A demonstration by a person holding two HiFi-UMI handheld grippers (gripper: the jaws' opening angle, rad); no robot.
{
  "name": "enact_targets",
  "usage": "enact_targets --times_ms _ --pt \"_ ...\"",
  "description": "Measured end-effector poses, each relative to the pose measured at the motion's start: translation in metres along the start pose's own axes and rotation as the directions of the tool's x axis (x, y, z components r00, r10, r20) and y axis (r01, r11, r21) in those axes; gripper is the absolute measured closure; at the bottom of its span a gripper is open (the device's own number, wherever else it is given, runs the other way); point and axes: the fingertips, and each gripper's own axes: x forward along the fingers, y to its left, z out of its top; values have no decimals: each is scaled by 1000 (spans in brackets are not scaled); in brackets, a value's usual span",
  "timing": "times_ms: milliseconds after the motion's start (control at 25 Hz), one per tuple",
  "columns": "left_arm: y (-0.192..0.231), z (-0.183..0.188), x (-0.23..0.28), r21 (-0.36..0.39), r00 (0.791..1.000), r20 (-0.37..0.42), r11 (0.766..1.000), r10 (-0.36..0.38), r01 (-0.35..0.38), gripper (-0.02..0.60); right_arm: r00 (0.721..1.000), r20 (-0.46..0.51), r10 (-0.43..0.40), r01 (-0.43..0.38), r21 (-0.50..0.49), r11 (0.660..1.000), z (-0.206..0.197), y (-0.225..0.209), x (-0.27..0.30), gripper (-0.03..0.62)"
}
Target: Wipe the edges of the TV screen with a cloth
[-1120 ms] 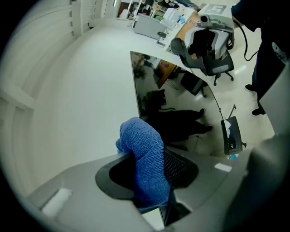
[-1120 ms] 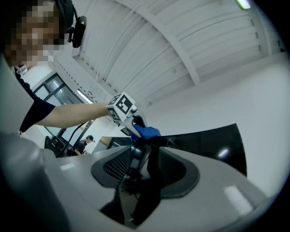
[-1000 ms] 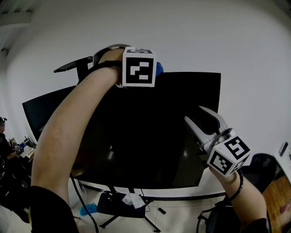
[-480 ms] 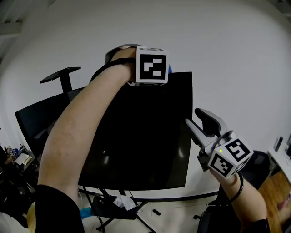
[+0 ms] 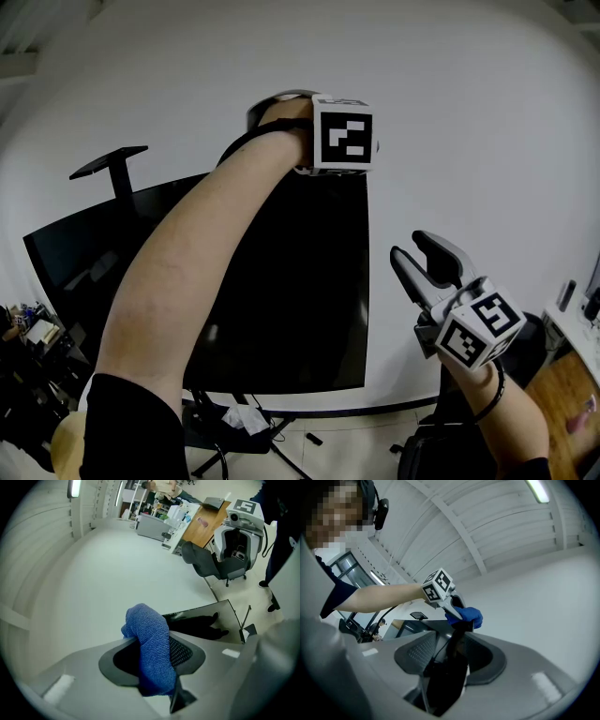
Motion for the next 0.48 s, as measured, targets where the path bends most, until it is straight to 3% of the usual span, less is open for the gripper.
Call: enact_targets --times_ms 160,280,400,480 --pt "8 9 2 -37 997 73 999 40 -38 436 1000 -8 -26 26 5 1000 -1 0 1 393" --pt "17 50 0 -62 979 166 992 116 -107 437 999 -6 -41 41 15 999 -3 -17 -22 393" --pt "11 100 -17 -114 935 304 982 181 -153 437 998 0 -56 56 30 998 -10 -29 -54 393" --pt "-3 124 -33 -175 884 433 978 179 -113 437 998 -1 -70 70 60 996 -19 -29 -66 393"
